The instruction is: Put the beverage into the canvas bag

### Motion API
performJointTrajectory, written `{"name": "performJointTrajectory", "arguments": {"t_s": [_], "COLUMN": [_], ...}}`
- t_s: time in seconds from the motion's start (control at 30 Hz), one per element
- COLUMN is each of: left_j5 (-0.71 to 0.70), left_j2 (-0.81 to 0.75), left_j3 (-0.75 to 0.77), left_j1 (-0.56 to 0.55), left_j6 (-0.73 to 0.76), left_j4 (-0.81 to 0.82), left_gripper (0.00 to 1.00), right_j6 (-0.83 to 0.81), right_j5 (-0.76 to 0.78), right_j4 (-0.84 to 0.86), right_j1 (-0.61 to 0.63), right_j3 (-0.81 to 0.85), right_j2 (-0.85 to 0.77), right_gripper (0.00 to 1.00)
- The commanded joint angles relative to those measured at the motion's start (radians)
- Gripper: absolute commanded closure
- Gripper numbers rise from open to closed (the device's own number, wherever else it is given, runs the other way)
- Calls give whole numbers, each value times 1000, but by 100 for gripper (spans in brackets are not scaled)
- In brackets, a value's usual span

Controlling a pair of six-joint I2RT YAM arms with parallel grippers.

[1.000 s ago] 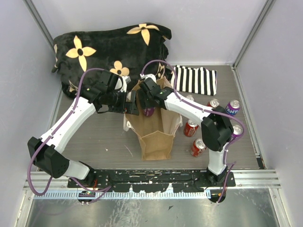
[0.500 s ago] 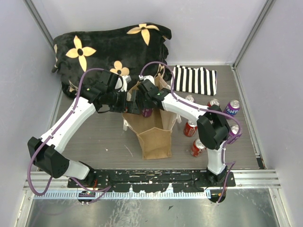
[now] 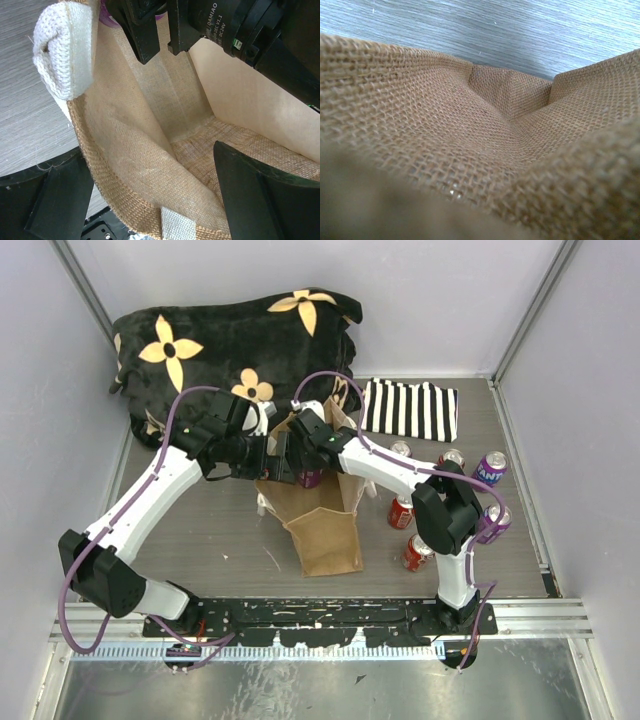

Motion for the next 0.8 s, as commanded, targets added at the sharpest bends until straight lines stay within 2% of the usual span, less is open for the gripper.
{"name": "performJointTrajectory", "arguments": {"t_s": [0.0, 0.2, 0.37, 0.43, 0.77], "left_j5": [12, 14, 14, 15, 16], "left_j2": [-31, -33, -38, -42, -39], "left_j3": [-16, -25, -32, -35, -31], "left_j1": [1, 1, 1, 1, 1], "left_j6": [-3, -5, -4, -5, -3], "left_j4": [27, 33, 37, 38, 41], "left_gripper": [0, 0, 0, 0, 0], "right_j6": [4, 9, 4, 4, 0], "right_j5": [42, 38, 42, 37, 28], "right_j4": [-57, -57, -28, -19, -3], "right_j1": [1, 3, 5, 6, 5], "right_j3": [1, -14, -37, -43, -47], "right_j2": [1, 5, -18, -22, -34], "right_gripper": [91, 50, 32, 29, 24]}}
